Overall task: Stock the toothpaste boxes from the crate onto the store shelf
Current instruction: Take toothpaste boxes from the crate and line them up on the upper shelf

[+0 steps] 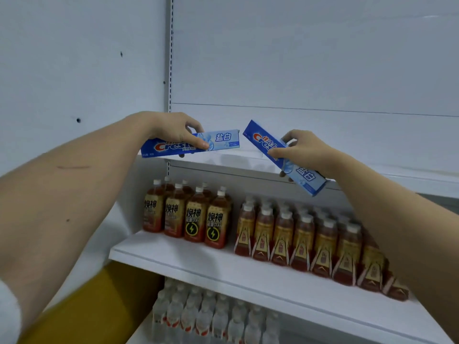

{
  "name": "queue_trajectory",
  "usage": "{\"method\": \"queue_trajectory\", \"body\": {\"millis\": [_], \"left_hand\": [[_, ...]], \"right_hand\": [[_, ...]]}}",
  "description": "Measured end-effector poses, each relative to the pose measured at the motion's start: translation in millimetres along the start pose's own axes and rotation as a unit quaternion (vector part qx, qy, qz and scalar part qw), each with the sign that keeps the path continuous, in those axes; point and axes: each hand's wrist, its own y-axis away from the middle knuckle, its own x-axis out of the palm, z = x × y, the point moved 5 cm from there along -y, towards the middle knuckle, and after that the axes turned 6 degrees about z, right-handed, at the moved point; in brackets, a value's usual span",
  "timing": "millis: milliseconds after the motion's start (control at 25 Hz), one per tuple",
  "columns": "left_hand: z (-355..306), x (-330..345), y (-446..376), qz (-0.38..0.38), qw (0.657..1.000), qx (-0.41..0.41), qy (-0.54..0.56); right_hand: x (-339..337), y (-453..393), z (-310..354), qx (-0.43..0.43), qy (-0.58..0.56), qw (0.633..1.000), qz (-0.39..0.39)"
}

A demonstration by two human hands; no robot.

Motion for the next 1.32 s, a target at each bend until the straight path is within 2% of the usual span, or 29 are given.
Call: {"method": "queue_trajectory", "body": {"millis": [320,560,720,840,960,1080,1320], "left_hand": [[37.0,-32.8,-66.3,-0.014,0.998,-0.018,-0.066],[94.1,-49.7,-153.9,0.005,0.994,-0.006,-0.109],[133.5,-60.3,-224.0,0.056,0.981,-0.003,-0.186],[154.7,-71.8,-264.1,0.094,0.965,-0.005,-0.243],[170.6,-75.5,-299.3,0.124,0.961,-0.002,-0.247],[180.5,-73.2,-326.8,0.149,0.955,0.004,-0.255],[189.5,-56.6,-359.3,0.167,0.950,0.010,-0.264]], "right_hand": [[-5.6,-95.3,15.4,0.002,0.082,0.996,0.016],[17.4,-202.7,11.1,0.013,0.200,0.980,0.018],[39.6,-282.7,0.3,0.044,0.306,0.949,0.057],[53.8,-332.1,-2.3,0.057,0.333,0.937,0.091],[68.3,-369.9,-4.3,0.056,0.375,0.917,0.124],[82.4,-394.1,-9.2,0.054,0.449,0.878,0.157],[96.0,-413.4,-30.7,0.065,0.523,0.831,0.178]]}}
